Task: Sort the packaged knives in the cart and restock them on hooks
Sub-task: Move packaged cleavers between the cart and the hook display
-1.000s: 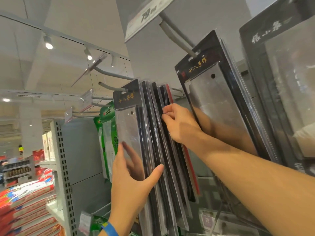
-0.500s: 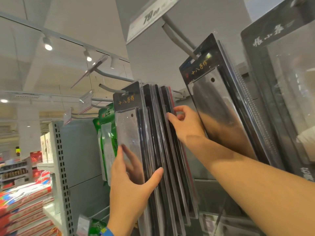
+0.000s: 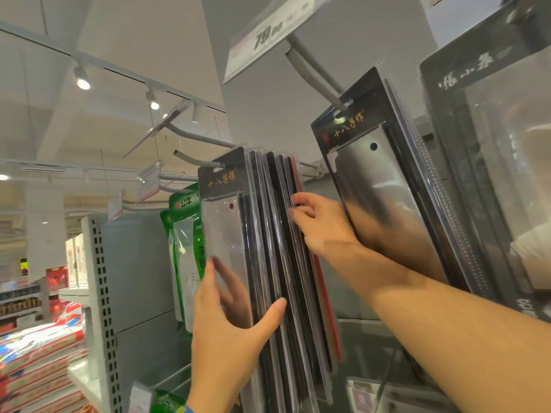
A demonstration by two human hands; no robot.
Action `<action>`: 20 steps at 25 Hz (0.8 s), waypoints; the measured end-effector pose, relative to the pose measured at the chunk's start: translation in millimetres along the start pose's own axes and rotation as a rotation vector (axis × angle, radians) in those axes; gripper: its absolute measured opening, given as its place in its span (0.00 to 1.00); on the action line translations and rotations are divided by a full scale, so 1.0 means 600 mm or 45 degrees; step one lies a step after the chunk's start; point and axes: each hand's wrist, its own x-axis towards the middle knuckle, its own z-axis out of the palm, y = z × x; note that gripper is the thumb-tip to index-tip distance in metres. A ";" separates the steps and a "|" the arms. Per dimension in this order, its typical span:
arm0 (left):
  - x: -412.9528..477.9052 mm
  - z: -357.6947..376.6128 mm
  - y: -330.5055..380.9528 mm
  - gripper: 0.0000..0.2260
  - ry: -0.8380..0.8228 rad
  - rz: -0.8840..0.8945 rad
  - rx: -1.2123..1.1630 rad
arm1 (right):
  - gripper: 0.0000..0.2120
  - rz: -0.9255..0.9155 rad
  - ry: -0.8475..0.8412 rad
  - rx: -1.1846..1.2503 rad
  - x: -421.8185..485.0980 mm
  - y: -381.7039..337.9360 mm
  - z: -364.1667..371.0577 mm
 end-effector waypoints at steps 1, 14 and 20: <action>0.000 0.000 0.000 0.56 -0.003 0.009 0.000 | 0.09 -0.004 -0.010 0.009 0.000 0.000 -0.002; 0.000 0.004 -0.005 0.54 0.068 0.079 0.087 | 0.09 0.084 0.194 -0.162 0.010 0.004 0.020; 0.000 0.007 -0.010 0.54 0.056 0.046 0.104 | 0.16 0.023 0.205 -0.070 0.001 -0.001 0.015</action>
